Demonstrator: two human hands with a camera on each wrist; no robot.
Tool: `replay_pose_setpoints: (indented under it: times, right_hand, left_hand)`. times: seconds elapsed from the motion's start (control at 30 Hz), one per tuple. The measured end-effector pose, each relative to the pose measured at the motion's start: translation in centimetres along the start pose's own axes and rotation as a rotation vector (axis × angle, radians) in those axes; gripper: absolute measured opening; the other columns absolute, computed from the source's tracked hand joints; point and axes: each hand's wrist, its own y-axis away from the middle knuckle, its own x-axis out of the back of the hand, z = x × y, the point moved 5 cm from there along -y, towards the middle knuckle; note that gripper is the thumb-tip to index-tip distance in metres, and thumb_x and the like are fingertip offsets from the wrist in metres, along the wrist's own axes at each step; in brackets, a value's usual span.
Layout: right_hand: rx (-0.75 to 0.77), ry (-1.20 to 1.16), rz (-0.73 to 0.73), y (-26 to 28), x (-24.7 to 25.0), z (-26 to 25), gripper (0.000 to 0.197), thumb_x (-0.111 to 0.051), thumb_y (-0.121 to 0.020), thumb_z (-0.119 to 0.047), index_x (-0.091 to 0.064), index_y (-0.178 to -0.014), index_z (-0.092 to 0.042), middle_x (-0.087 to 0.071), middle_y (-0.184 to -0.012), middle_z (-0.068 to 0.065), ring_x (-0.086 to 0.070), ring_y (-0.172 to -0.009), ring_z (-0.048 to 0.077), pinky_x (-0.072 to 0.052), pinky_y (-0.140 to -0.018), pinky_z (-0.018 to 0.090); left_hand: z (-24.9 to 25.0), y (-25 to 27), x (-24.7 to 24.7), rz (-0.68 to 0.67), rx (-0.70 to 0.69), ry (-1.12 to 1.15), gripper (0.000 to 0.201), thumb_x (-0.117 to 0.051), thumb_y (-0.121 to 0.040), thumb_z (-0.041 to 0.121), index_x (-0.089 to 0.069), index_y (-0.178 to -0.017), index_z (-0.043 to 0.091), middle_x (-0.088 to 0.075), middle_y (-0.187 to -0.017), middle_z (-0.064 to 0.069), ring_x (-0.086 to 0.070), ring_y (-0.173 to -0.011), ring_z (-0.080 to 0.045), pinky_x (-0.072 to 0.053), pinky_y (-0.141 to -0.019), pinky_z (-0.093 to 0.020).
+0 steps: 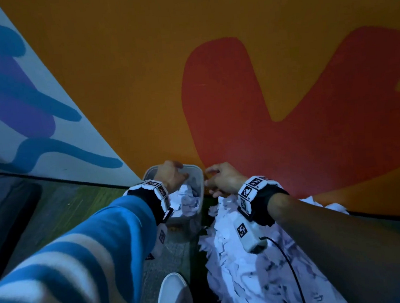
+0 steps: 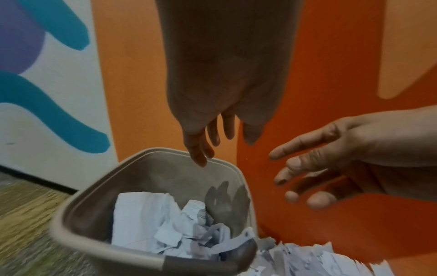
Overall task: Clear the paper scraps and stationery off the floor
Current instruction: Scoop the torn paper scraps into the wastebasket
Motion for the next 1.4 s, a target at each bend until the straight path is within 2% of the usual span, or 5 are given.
replay_pose_setpoints:
  times: [0.4,0.73,0.83,1.07,1.4]
  right_hand:
    - [-0.115,0.135,-0.016,0.0,10.0,8.8,0.054,-0.072,-0.089,-0.014,-0.049,-0.137,-0.006,-0.067,-0.092,0.016,-0.061,-0.055,0.018,-0.058,-0.057,0.033]
    - [-0.191,0.393,-0.074,-4.1,10.9,18.9,0.038,-0.071,-0.089,-0.012,-0.062,-0.119,0.01,-0.052,-0.063,0.006,-0.043,-0.05,0.014,-0.037,-0.044,0.021]
    - [-0.168,0.523,-0.072,-5.3,10.8,20.2,0.045,-0.074,-0.084,-0.015,-0.062,-0.127,-0.005,-0.067,-0.102,0.006,-0.062,-0.08,0.019,-0.047,-0.055,0.012]
    - [-0.231,0.971,-0.198,-6.8,7.8,27.0,0.109,-0.085,-0.064,-0.043,-0.019,-0.15,-0.03,-0.029,-0.147,0.008,-0.035,-0.133,0.044,-0.042,-0.1,0.059]
    - [-0.072,0.9,-0.097,-5.9,6.6,27.5,0.031,-0.059,-0.095,-0.014,-0.051,-0.122,-0.002,-0.051,-0.112,0.017,-0.058,-0.113,0.039,-0.045,-0.091,0.039]
  left_hand:
    - [9.0,-0.9,-13.7,-0.291,-0.153,0.1,0.031,-0.065,-0.076,0.042,-0.07,-0.088,0.014,-0.071,-0.091,-0.006,-0.065,-0.086,-0.026,-0.051,-0.081,-0.039]
    - [6.5,-2.4,-27.3,-0.492,-0.099,-0.041,0.054,-0.065,-0.092,0.039,-0.051,-0.139,0.014,-0.054,-0.138,-0.006,-0.054,-0.126,-0.027,-0.042,-0.097,-0.028]
    - [5.8,-3.3,-29.4,-0.503,-0.085,-0.077,0.056,-0.067,-0.09,0.041,-0.051,-0.138,0.016,-0.054,-0.139,-0.009,-0.055,-0.124,-0.028,-0.046,-0.097,-0.032]
    - [4.4,-3.0,-33.9,-0.592,-0.113,-0.293,0.107,-0.074,-0.063,0.067,-0.03,-0.148,0.019,-0.033,-0.148,-0.013,-0.033,-0.137,-0.038,-0.035,-0.109,-0.048]
    - [2.4,-2.9,-35.6,-0.489,-0.139,-0.297,0.04,-0.068,-0.085,0.014,-0.057,-0.123,0.008,-0.056,-0.121,-0.017,-0.058,-0.113,-0.035,-0.051,-0.092,-0.044]
